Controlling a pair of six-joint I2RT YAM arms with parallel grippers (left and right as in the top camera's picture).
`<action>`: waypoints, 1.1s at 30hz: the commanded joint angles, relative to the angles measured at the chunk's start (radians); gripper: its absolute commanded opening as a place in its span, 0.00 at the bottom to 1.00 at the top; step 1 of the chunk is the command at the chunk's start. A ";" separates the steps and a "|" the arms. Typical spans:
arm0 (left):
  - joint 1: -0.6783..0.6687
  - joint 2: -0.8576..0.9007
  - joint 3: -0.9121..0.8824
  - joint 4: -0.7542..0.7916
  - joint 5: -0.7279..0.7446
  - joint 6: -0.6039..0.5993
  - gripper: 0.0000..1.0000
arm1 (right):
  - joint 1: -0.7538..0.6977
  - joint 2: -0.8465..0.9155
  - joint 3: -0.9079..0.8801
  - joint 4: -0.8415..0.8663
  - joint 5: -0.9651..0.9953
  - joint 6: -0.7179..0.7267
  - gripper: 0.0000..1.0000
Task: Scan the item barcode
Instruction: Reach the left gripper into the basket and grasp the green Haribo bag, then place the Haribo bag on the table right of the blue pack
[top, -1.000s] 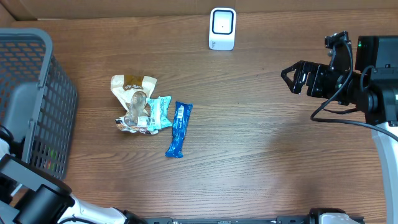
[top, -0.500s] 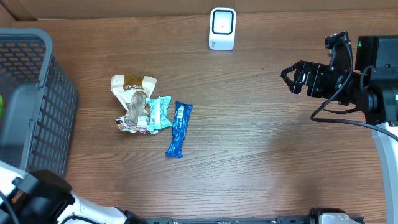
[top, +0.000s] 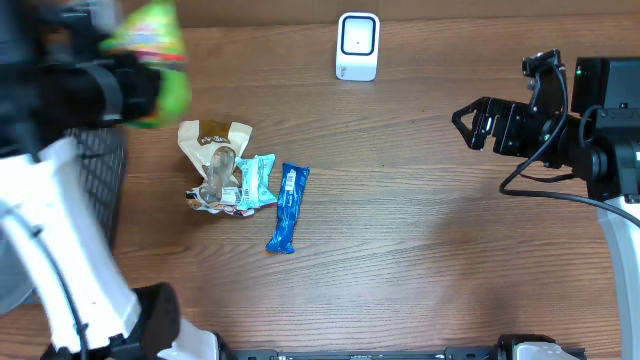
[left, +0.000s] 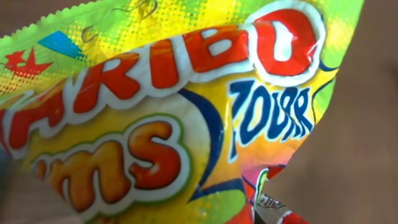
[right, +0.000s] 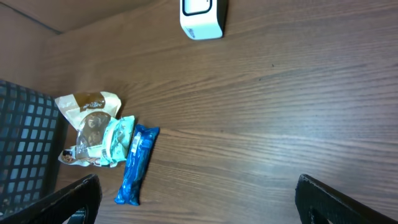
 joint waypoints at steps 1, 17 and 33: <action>-0.163 0.039 -0.102 0.004 -0.083 -0.024 0.06 | 0.004 0.000 0.020 0.011 -0.006 0.000 1.00; -0.589 0.418 -0.602 0.258 -0.089 -0.195 0.04 | 0.004 0.000 0.020 0.005 -0.005 0.000 1.00; -0.577 0.477 -0.394 0.128 -0.052 -0.134 0.60 | 0.004 0.000 0.020 0.025 -0.005 0.000 1.00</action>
